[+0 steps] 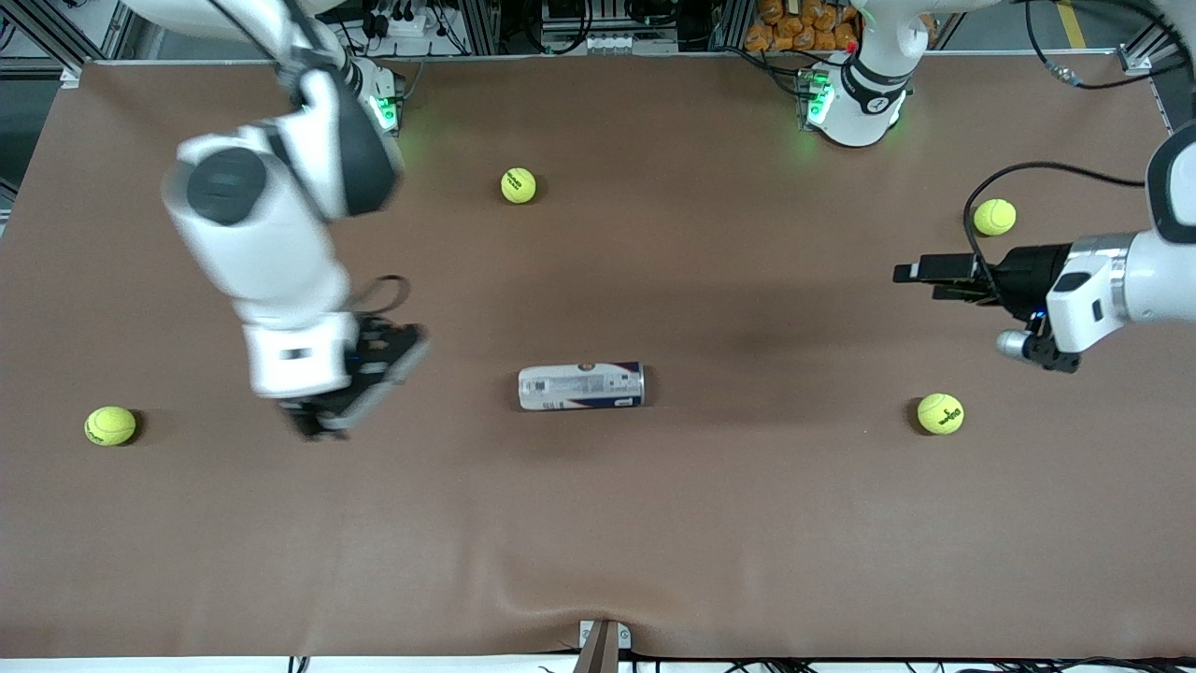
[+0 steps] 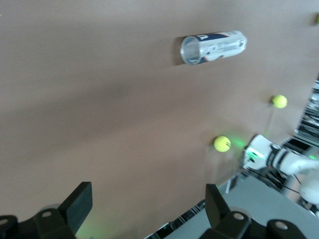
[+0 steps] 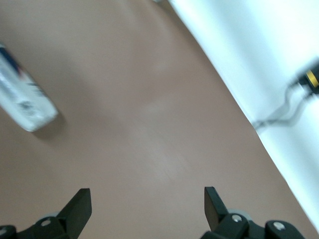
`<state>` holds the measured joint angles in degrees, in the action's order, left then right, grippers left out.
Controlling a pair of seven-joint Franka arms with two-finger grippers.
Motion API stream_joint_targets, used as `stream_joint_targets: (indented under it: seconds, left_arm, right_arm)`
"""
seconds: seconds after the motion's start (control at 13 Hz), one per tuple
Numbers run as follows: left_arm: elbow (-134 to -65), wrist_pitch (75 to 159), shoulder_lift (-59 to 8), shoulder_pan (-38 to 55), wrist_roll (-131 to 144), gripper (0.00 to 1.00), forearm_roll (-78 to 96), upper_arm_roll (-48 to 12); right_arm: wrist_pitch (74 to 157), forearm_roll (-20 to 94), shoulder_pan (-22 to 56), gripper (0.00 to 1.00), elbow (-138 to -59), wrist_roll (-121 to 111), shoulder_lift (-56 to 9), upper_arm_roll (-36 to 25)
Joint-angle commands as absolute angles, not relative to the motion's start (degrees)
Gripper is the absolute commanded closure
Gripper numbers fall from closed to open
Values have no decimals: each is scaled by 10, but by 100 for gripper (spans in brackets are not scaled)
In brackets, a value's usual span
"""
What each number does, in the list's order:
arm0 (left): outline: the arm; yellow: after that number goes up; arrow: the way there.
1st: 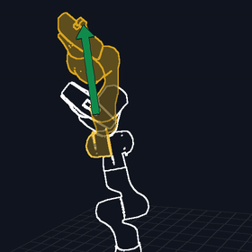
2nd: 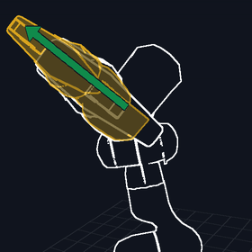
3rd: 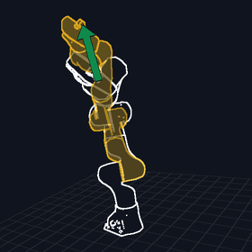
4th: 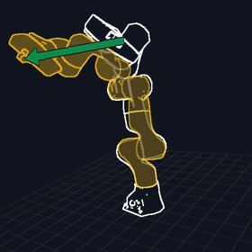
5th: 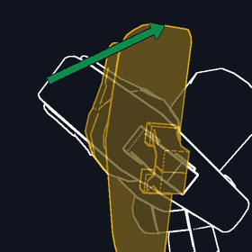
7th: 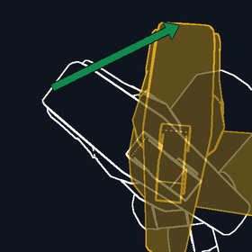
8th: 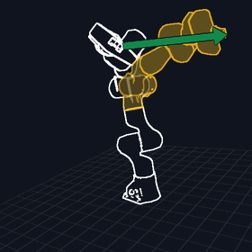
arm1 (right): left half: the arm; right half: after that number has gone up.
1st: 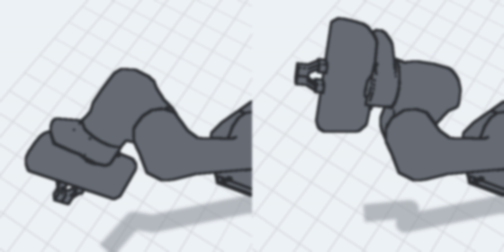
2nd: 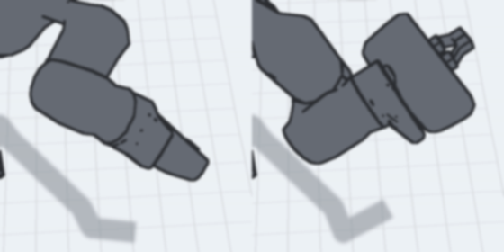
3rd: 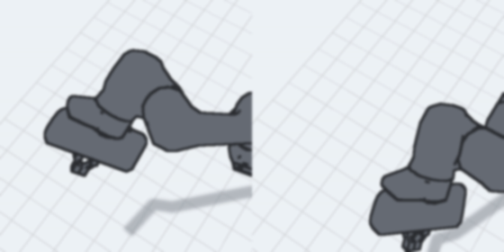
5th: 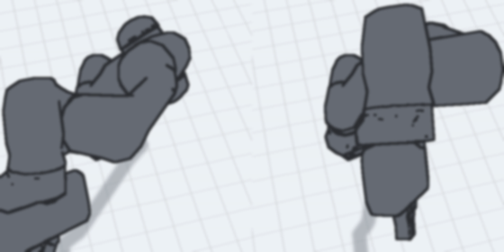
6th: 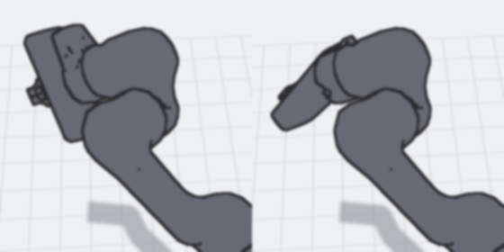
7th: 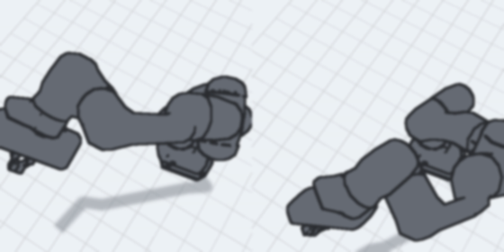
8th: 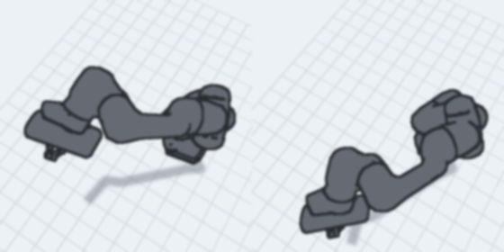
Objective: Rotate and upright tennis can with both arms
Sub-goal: 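Withdraw the right gripper while the left gripper reaches toward the can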
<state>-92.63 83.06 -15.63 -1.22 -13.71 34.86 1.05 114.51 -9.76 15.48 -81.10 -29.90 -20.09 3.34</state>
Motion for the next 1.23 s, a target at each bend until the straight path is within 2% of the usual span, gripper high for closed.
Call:
stream_joint_targets:
  seconds: [0.0, 0.38, 0.54, 0.69, 0.92, 1.15]
  left_arm:
    - [-936, 821, -185, -12, -166, 0, 409, 6]
    - [-973, 844, -205, 8, -172, 0, 472, -1]
    - [-1016, 870, -204, 5, -213, 0, 496, -11]
    - [-1062, 899, -204, 5, -263, 0, 531, -11]
    - [-1071, 937, -216, 10, -279, 0, 552, -25]
    - [-1080, 984, -251, 11, -308, 0, 608, -47]
  right_arm:
    - [1126, -80, 71, 0, -827, -291, -161, 46]
    - [1047, -20, -31, 0, -828, -287, -111, 39]
    - [1009, -8, -23, 0, -832, -264, -85, -7]
    - [957, -2, -25, 0, -833, -162, -76, -12]
    - [898, -2, -21, 0, -833, -79, -59, -33]
    - [873, 3, -25, 0, -852, -76, -38, -36]
